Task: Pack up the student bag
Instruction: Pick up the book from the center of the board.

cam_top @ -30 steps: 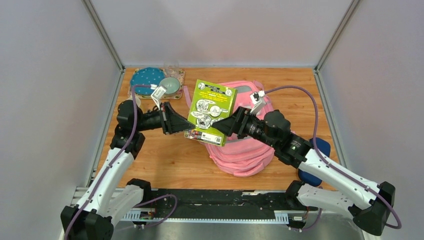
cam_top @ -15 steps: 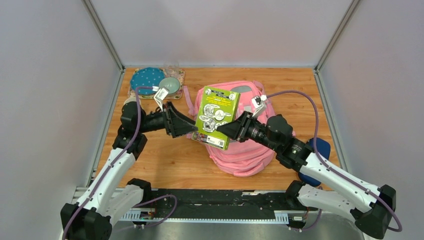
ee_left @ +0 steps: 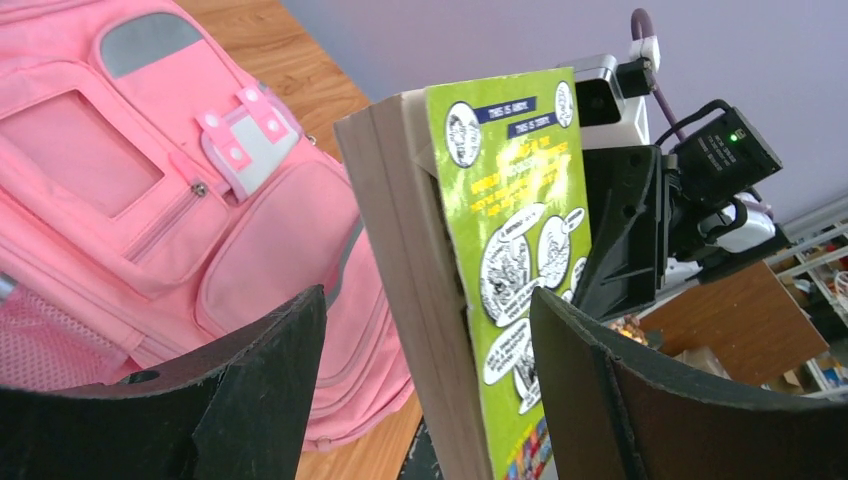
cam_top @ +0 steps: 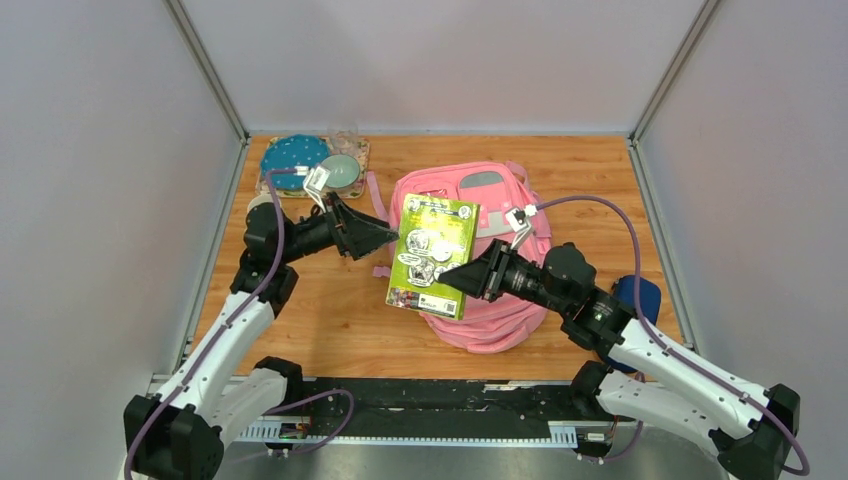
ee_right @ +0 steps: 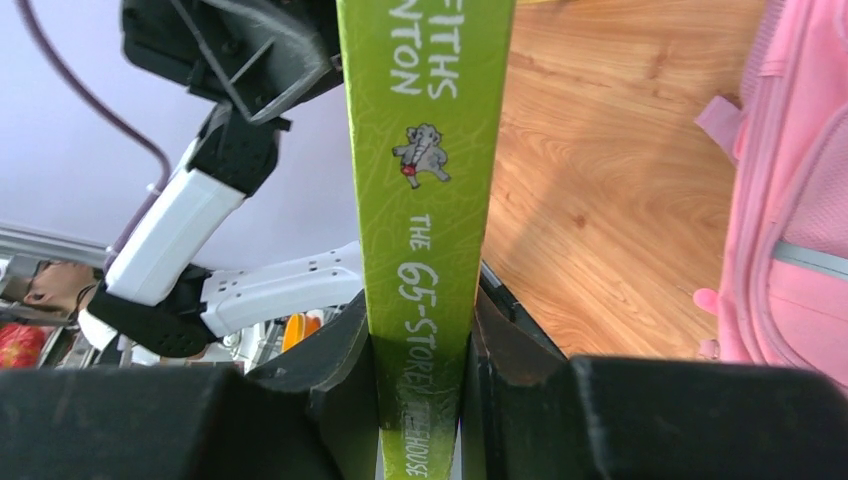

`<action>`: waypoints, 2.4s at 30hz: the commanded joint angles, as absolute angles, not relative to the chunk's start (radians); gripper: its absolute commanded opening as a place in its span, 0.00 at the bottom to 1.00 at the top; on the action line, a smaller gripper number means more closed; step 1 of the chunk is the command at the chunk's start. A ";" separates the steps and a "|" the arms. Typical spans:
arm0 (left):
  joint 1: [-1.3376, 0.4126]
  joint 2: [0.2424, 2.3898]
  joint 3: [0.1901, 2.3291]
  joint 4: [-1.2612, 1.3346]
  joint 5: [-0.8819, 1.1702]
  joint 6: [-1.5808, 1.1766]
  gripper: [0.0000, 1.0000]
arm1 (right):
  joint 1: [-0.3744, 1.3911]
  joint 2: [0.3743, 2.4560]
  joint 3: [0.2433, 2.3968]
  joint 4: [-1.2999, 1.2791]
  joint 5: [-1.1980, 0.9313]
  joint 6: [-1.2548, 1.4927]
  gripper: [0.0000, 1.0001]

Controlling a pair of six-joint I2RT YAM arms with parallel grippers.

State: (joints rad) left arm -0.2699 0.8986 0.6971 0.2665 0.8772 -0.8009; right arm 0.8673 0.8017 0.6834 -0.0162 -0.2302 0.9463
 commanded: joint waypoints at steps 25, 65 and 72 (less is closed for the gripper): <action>-0.353 1.087 0.592 1.095 1.127 -1.270 0.49 | 0.871 0.787 0.722 0.269 -0.502 0.922 0.00; -0.420 0.635 0.284 0.683 0.104 -1.229 0.00 | 0.956 0.839 0.456 0.317 0.026 1.170 0.90; -0.445 0.649 0.247 0.768 0.078 -1.313 0.00 | 0.956 0.934 0.453 0.442 0.055 1.210 0.91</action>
